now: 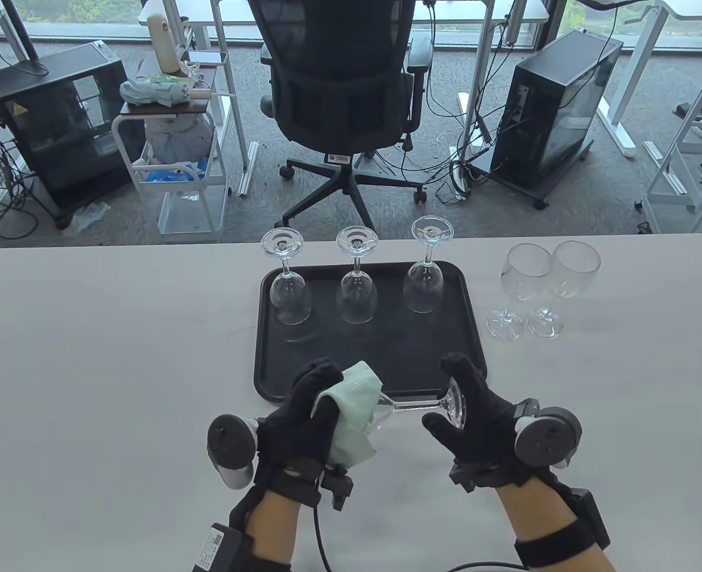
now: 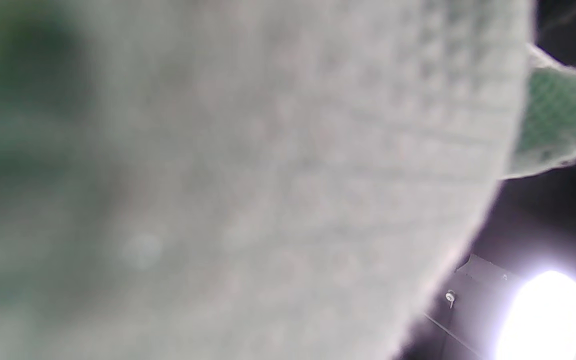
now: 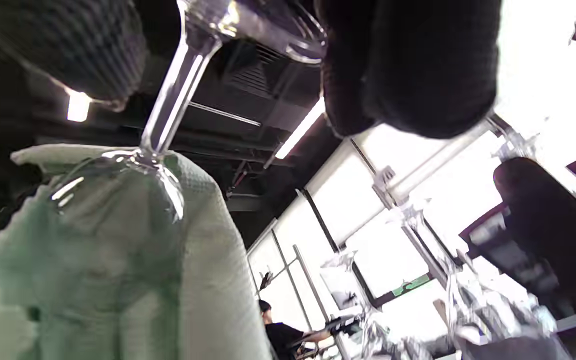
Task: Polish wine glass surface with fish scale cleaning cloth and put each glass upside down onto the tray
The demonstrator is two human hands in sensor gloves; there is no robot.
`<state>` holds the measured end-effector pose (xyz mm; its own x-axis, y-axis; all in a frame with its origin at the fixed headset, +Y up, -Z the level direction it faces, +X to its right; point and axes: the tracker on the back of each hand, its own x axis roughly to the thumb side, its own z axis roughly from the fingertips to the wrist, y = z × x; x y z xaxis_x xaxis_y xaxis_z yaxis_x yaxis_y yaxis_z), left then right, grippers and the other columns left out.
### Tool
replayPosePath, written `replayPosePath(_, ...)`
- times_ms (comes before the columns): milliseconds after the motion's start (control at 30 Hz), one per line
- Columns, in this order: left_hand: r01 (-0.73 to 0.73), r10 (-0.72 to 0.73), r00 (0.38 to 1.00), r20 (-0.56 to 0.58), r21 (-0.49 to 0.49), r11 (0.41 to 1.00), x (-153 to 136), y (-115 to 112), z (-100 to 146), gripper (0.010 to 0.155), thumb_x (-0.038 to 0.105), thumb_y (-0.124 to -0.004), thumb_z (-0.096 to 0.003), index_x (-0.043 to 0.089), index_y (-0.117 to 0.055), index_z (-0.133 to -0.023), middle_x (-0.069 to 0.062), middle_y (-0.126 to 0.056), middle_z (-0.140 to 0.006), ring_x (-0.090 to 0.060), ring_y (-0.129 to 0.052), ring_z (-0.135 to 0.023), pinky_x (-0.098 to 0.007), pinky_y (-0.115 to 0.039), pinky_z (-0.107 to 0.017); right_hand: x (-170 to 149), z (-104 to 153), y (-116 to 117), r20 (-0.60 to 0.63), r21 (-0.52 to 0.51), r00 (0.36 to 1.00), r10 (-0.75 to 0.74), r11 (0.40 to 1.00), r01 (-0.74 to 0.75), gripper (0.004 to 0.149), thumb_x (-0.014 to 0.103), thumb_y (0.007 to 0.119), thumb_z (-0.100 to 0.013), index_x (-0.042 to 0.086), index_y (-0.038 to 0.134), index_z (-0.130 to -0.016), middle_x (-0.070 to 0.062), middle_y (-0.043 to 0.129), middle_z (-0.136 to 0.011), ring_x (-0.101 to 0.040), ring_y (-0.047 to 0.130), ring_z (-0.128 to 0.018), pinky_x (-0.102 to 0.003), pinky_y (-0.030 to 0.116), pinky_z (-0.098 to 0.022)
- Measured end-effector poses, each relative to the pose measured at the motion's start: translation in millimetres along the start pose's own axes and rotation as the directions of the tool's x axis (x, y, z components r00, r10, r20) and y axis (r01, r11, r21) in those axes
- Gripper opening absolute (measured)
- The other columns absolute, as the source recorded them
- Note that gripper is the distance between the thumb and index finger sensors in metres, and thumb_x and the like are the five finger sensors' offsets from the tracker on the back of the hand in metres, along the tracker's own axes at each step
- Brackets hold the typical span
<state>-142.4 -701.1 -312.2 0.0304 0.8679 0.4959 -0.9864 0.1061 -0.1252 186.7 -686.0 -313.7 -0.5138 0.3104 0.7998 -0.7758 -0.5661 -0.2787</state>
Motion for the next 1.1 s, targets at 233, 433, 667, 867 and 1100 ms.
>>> replayPosePath(233, 0.117, -0.119, 0.987, 0.105, 0.017, 0.993, 10, -4, 1, 0.062, 0.071, -0.071, -0.0514, 0.036, -0.062, -0.102, -0.004, -0.057, -0.113, -0.037, -0.07, -0.096, -0.056, -0.086, -0.046, -16, 3, 10, -0.426, -0.024, 0.814, -0.395, 0.904, 0.426, 0.079, 0.067, 0.074, -0.049, 0.025, 0.042, -0.107, -0.023, 0.068, -0.091, -0.032, 0.092, -0.043, -0.032, 0.089, -0.019)
replayPosePath(433, 0.049, -0.05, 0.998, 0.04, 0.01, 0.999, 5, 2, 0, 0.06, 0.068, -0.07, -0.0528, 0.034, -0.065, -0.101, -0.005, -0.061, -0.111, -0.039, -0.073, -0.094, -0.056, -0.087, -0.044, -3, -1, 5, -0.086, 0.041, 0.992, -0.097, 0.994, 0.101, 0.093, 0.062, 0.083, -0.045, 0.023, 0.025, -0.107, -0.021, 0.055, -0.103, -0.037, 0.092, -0.056, -0.039, 0.092, -0.031)
replayPosePath(667, 0.058, -0.058, 0.996, 0.065, 0.006, 0.998, 5, -3, 2, 0.06, 0.069, -0.07, -0.0527, 0.035, -0.063, -0.102, -0.005, -0.058, -0.112, -0.038, -0.071, -0.096, -0.056, -0.086, -0.045, -11, 2, 8, -0.284, -0.029, 0.914, -0.291, 0.955, 0.296, 0.079, 0.065, 0.076, -0.048, 0.027, 0.038, -0.107, -0.02, 0.065, -0.094, -0.03, 0.093, -0.046, -0.031, 0.09, -0.022)
replayPosePath(867, 0.09, -0.091, 0.994, 0.061, 0.024, 0.996, 4, 0, 2, 0.059, 0.068, -0.07, -0.0526, 0.035, -0.065, -0.101, -0.004, -0.06, -0.111, -0.038, -0.073, -0.094, -0.056, -0.087, -0.045, -6, -1, 7, -0.277, 0.041, 0.935, -0.22, 0.97, 0.24, 0.087, 0.065, 0.076, -0.048, 0.021, 0.031, -0.108, -0.022, 0.062, -0.099, -0.037, 0.091, -0.052, -0.041, 0.09, -0.028)
replayPosePath(1100, -0.002, 0.002, 1.0, -0.005, -0.001, 1.0, -1, -2, 2, 0.059, 0.069, -0.069, -0.0537, 0.035, -0.064, -0.102, -0.005, -0.058, -0.112, -0.038, -0.072, -0.095, -0.055, -0.087, -0.045, 1, 0, 2, -0.099, -0.013, 0.992, -0.08, 0.997, 0.079, 0.085, 0.061, 0.081, -0.048, 0.027, 0.03, -0.106, -0.019, 0.06, -0.098, -0.034, 0.091, -0.054, -0.035, 0.092, -0.031)
